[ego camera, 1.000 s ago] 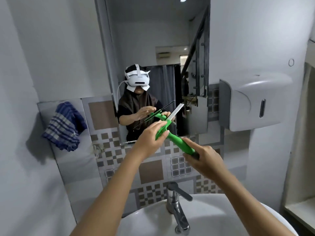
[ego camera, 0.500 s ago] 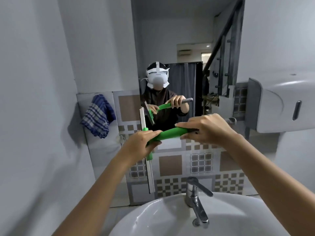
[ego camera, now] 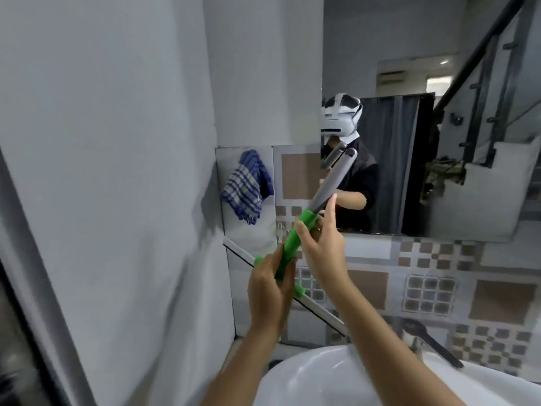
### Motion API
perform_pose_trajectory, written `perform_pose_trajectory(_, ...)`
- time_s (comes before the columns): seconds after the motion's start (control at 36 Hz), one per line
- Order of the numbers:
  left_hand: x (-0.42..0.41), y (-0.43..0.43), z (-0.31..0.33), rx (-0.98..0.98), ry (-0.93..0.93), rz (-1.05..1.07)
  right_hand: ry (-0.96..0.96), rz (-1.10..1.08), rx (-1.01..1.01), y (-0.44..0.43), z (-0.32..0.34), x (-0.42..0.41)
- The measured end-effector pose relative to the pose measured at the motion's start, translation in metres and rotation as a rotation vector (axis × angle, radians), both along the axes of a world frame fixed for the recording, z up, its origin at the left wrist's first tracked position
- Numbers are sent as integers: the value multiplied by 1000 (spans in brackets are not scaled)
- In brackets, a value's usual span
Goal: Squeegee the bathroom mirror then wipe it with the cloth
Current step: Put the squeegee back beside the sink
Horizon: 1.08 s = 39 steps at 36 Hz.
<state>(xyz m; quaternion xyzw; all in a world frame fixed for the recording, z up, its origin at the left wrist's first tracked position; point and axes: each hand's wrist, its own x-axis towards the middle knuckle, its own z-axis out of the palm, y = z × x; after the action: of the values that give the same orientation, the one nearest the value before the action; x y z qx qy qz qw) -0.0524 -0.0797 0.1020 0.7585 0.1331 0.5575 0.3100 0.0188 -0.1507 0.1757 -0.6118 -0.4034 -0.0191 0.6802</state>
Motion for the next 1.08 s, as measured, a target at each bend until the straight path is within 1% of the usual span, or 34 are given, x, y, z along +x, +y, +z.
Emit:
perform_pose_trajectory(0.06, -3, 12, -11, -25, 9, -1, 62, 86, 32, 16, -5, 4)
perform_pose_trajectory(0.14, -9, 32, -32, 28, 98, -4, 146, 250, 39, 36, -19, 11)
perform_pose_trajectory(0.19, -12, 45, -49, 53, 174, -11, 165, 296, 9, 47, -35, 13)
perform_pose_trajectory(0.31, -19, 62, -78, 6, 260, -46, 181, 362, -22, 67, -66, 15)
perform_pose_trajectory(0.5, -18, 74, -111, -61, 370, -76, 352, 354, -18, 78, -109, 30)
perform_pose_trajectory(0.61, -12, 66, -128, -188, 401, -116, 273, 392, -107, 74, -123, 33)
perform_pose_trajectory(0.78, -10, 63, -153, -306, 445, -163, 284, 412, -207, 70, -147, 33)
perform_pose_trajectory(0.94, -14, 71, -168, -334, 516, -184, 359, 413, -238, 69, -169, 33)
perform_pose_trajectory(1.08, -14, 73, -170, -331, 567, -191, 386, 422, -256, 72, -179, 38)
